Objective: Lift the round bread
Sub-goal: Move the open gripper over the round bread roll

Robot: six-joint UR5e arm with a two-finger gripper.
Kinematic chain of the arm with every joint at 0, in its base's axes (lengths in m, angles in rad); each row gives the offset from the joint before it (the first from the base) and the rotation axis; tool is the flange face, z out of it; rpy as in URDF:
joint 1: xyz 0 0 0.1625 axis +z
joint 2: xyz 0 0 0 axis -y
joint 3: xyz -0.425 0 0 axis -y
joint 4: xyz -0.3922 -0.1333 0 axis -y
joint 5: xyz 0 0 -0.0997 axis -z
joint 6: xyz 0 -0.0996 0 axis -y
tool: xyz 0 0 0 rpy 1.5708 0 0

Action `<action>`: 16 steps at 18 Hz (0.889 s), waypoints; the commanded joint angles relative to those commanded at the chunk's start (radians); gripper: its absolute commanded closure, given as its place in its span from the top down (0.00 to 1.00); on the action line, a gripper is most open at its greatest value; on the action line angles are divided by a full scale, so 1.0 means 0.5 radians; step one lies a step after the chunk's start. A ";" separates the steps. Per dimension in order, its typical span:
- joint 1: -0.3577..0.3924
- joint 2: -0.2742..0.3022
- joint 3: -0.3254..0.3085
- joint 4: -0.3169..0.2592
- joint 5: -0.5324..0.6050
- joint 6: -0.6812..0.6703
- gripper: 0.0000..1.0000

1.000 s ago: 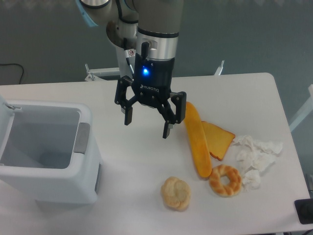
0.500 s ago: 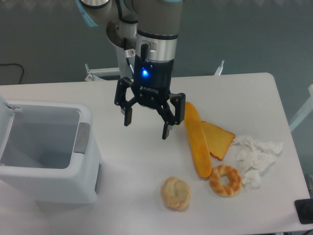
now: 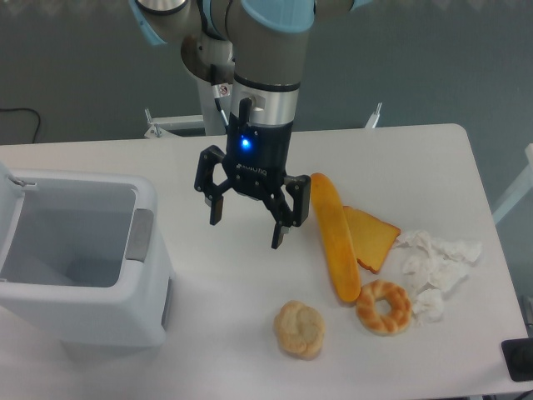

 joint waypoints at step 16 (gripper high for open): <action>0.003 -0.230 0.055 -0.009 0.494 -0.121 1.00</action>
